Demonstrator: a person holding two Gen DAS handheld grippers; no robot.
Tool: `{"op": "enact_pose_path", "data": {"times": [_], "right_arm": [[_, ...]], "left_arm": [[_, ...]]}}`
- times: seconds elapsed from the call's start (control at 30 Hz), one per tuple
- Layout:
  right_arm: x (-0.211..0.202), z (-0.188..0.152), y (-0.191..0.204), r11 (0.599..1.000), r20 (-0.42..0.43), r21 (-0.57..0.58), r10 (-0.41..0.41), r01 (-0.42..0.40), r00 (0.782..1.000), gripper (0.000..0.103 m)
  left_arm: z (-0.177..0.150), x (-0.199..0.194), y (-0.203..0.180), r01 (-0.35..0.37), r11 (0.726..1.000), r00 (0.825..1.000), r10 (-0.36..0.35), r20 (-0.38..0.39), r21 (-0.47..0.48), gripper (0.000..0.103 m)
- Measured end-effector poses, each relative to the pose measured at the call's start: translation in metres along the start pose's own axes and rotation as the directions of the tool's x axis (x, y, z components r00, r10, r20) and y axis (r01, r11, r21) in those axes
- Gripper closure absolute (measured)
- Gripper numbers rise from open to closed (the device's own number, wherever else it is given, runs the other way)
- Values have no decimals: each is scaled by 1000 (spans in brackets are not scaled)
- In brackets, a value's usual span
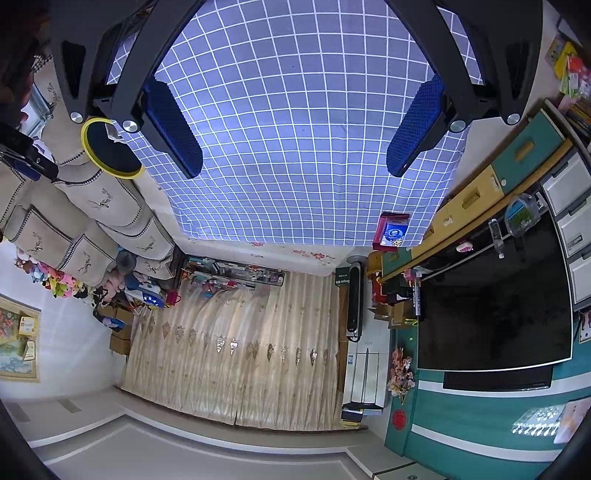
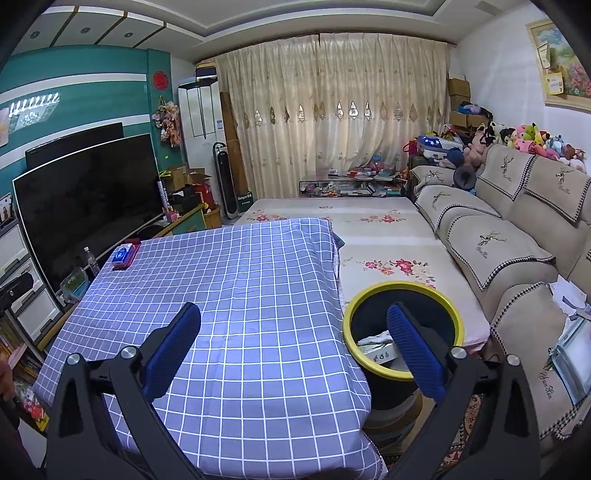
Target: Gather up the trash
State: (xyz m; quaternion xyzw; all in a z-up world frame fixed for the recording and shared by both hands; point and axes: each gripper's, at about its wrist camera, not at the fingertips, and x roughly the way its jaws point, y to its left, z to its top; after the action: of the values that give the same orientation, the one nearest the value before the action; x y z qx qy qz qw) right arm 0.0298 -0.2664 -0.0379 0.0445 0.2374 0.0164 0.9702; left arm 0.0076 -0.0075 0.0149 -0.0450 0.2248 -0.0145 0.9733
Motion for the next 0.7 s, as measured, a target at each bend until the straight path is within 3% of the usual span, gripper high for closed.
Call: {"op": "enact_pose_path", "data": {"times": [0.7], "right_arm": [[3, 1, 6, 1000, -1, -5, 10, -10, 1000, 7]], "left_arm": [[-2, 3, 3, 1, 1000, 1000, -1, -10, 3, 5]]}}
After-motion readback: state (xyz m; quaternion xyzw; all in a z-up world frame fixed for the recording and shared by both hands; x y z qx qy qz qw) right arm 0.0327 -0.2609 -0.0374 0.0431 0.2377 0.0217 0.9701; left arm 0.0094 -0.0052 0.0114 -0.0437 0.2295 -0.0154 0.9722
